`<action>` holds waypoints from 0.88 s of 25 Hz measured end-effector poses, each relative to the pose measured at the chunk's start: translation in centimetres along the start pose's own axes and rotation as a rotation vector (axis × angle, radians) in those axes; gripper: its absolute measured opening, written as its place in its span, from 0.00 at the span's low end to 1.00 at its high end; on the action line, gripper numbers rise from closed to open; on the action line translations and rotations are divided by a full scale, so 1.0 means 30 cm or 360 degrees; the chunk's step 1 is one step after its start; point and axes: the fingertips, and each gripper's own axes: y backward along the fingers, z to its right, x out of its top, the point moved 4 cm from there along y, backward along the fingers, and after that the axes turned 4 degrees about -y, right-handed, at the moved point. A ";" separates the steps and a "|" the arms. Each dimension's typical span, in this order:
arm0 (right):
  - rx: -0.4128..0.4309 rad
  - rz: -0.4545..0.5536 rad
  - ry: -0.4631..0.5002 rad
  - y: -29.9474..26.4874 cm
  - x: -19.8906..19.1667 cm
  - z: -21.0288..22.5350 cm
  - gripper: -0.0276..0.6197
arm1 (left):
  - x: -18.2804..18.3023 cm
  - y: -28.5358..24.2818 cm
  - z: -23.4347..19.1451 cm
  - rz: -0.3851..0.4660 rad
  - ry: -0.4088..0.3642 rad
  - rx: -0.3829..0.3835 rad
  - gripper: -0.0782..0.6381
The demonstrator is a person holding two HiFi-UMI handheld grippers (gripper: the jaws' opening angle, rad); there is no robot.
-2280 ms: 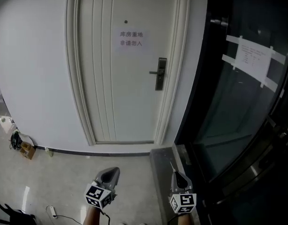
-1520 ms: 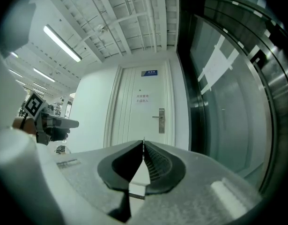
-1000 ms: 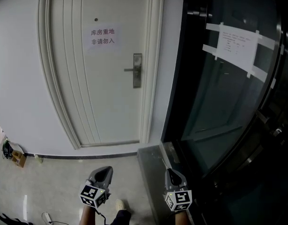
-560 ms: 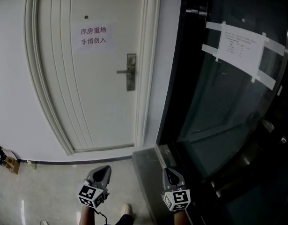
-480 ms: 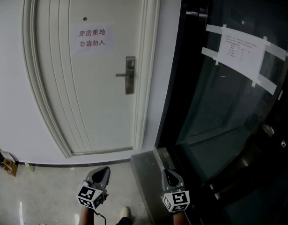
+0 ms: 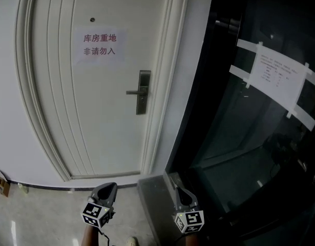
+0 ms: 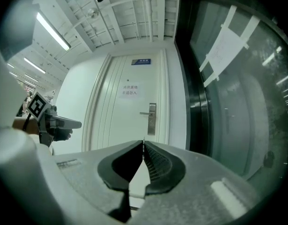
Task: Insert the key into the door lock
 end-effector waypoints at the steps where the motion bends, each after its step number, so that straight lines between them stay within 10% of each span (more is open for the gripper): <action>1: -0.0005 0.0003 -0.0002 -0.031 0.000 0.003 0.06 | -0.001 -0.022 -0.025 0.0000 -0.0002 -0.0001 0.11; 22: -0.0004 -0.0019 0.0033 -0.448 -0.020 0.011 0.06 | -0.040 -0.270 -0.337 -0.0014 0.0016 0.0014 0.11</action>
